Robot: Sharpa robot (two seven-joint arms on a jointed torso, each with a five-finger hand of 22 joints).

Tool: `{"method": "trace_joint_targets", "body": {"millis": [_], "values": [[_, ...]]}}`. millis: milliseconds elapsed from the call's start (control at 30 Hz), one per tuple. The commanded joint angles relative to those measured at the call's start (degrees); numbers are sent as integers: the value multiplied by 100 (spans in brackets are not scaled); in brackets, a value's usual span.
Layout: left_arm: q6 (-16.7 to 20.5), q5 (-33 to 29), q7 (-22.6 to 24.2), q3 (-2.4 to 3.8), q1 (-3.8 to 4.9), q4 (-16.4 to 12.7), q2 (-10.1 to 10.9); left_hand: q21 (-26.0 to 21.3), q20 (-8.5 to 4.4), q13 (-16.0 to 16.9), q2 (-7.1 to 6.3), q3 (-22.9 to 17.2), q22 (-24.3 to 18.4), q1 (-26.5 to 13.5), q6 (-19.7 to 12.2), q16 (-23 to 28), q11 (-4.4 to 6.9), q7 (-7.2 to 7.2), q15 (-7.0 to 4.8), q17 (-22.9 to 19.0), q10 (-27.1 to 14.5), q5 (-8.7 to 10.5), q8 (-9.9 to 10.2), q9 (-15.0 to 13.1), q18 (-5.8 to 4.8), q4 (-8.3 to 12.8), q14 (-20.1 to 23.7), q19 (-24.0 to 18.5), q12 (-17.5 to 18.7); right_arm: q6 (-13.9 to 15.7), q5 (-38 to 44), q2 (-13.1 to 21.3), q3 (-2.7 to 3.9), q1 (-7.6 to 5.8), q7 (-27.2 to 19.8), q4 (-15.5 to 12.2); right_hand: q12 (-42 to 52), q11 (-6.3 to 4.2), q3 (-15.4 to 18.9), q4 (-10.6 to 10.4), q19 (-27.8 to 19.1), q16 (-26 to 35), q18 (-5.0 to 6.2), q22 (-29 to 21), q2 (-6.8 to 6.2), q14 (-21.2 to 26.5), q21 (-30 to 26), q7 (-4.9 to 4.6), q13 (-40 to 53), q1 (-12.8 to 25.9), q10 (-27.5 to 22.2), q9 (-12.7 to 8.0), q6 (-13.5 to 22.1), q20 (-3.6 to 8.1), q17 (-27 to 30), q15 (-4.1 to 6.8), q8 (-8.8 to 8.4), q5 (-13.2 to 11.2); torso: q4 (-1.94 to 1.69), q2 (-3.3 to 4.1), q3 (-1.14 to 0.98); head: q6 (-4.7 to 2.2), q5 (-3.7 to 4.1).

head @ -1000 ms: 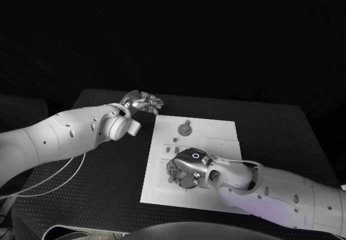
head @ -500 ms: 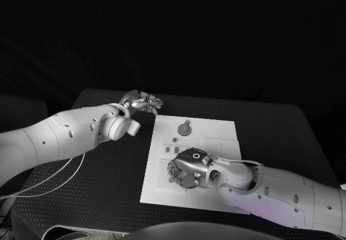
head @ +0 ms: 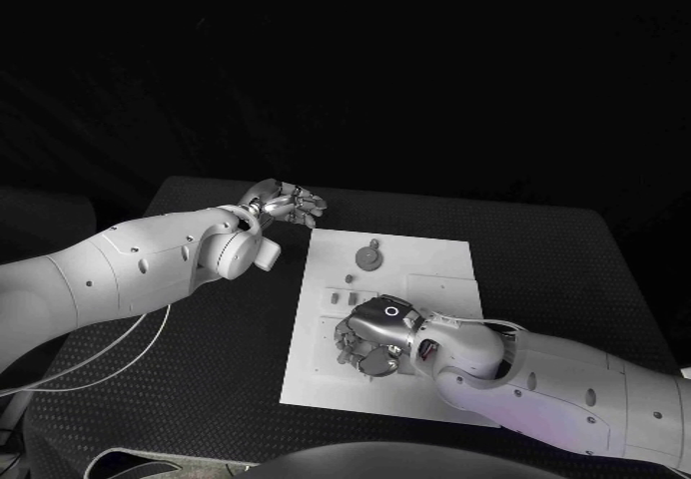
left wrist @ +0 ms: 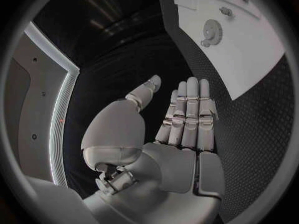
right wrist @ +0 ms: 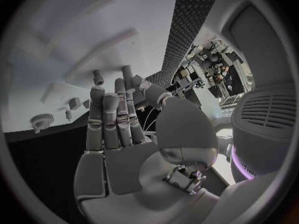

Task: Assemble the parts on the task board

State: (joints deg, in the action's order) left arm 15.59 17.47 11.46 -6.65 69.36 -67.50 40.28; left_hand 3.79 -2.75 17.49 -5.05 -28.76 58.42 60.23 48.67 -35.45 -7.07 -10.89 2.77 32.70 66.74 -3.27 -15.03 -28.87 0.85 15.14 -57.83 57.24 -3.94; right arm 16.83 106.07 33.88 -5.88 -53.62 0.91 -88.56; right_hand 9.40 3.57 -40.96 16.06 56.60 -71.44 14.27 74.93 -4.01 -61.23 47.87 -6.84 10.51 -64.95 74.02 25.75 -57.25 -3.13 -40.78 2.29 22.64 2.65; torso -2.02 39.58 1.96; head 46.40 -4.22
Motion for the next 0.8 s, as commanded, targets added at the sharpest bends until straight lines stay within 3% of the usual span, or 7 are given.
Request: {"method": "trace_joint_targets", "body": {"millis": [33,133,300,533,800], "values": [[-71,-33,56,5,7,-8,-15,16,13,-7,-16,24,-6,-35,-36,33,2,4,25,8,-27,23,-20,10,-30,-1,-21,-20,-1,-251,-140,-36,-15,8,-162,22,-10,5,-10,29,29,-27,73,92,-10,20,17,45,-6,14,13,63,-96,-1,-10,28,4,22,1,0,3,6,2],[-74,-33,56,5,7,-8,-19,16,13,-7,-16,24,-6,-35,-36,35,2,4,25,10,-28,23,-21,10,-30,-1,-21,-20,-1,-273,-203,-64,-77,9,-226,33,-22,13,-7,19,19,-19,73,90,-26,32,11,39,-5,29,0,60,-85,-5,-9,21,-6,22,0,1,4,14,5],[-72,-33,57,5,7,-7,-21,16,13,-7,-15,24,-7,-35,-37,38,2,4,25,14,-28,23,-21,10,-30,-1,-21,-21,-1,-363,-206,-93,-126,21,-223,61,-25,14,-10,17,15,-18,73,89,-21,34,9,40,-4,30,-1,59,-85,-6,-10,19,-7,22,-5,0,3,23,5],[-78,-33,52,5,7,-11,-14,17,13,-7,-16,25,-9,-35,-37,42,1,4,25,19,-29,23,-22,11,-31,-2,-22,-21,-1,-275,-233,-89,-137,30,-189,82,-47,26,-2,22,-9,-7,73,89,-38,55,-1,31,-5,47,-26,53,-61,-14,-10,7,-27,22,0,0,2,29,5],[-98,-34,34,5,7,-15,-9,17,14,-8,-18,28,-10,-37,-40,47,0,3,26,25,-31,23,-22,12,-31,-2,-21,-22,-1,-50,-383,-76,-137,30,-157,99,-251,165,44,-58,-53,-13,73,93,-422,121,-8,-117,-57,151,-359,-29,283,-51,-31,-121,-240,21,-1,-1,1,13,12]]}}
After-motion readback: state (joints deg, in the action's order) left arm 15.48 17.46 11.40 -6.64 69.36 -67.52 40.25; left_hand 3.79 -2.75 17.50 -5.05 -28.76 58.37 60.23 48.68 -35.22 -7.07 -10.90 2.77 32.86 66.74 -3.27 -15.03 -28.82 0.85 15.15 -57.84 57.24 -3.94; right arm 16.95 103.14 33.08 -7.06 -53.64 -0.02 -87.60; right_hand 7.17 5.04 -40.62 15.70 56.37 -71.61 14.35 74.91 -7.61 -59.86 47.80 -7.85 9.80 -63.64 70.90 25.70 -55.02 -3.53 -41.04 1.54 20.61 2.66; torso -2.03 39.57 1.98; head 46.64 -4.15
